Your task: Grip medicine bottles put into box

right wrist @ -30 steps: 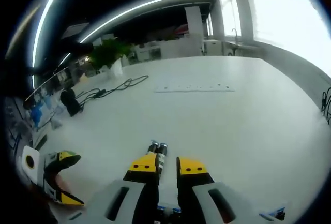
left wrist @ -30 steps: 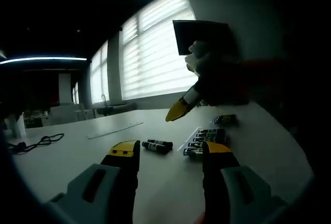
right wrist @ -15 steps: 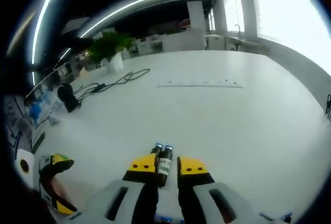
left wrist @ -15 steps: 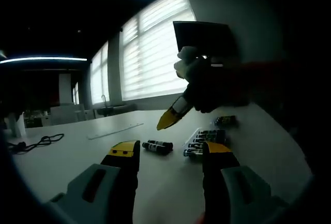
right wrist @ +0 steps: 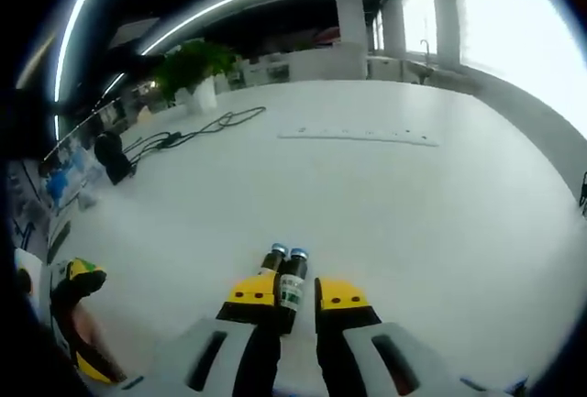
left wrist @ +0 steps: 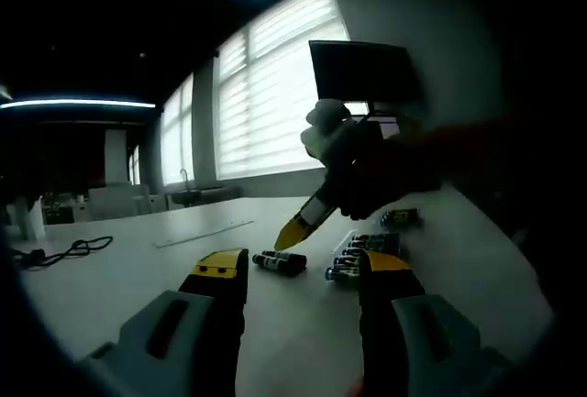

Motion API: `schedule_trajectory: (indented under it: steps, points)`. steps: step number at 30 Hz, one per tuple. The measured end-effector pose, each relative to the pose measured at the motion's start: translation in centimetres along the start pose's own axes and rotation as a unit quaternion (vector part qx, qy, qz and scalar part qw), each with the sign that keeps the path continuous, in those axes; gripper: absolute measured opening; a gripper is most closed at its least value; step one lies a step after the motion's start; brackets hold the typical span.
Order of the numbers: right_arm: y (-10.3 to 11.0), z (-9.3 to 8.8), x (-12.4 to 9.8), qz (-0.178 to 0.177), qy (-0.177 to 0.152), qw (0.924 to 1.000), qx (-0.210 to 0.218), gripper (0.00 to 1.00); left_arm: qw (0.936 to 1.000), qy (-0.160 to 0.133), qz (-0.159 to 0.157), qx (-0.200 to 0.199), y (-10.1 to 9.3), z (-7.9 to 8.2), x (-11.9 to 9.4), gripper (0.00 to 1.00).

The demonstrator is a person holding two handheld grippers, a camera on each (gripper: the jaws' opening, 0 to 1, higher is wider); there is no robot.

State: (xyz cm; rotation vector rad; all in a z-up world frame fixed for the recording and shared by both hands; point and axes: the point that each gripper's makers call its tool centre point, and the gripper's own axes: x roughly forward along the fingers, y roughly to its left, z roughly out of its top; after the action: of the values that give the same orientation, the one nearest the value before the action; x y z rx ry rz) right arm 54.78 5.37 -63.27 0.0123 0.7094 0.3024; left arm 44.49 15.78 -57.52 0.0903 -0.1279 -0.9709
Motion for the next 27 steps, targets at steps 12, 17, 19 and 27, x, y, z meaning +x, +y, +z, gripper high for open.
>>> schedule_trajectory:
  steps: [12,17,19,27]
  points:
    - [-0.1,-1.4,0.7,-0.004,0.017,0.9998,0.003,0.08,1.0,-0.002,0.001,-0.003,0.1,0.0,0.0,0.41]
    - [-0.3,-1.2,0.7,-0.005,0.009,0.9998,0.015,0.08,0.9999,-0.003,0.001,-0.013,0.2,0.1,0.0,0.41]
    - [-0.3,-1.2,0.6,-0.008,0.009,0.9998,0.017,0.07,0.9998,-0.005,0.001,-0.019,0.4,0.1,-0.1,0.41]
    - [-0.2,-0.6,-0.6,-0.007,-0.01,0.9997,0.02,0.07,0.9999,0.001,0.001,-0.015,0.2,-0.1,0.0,0.41]
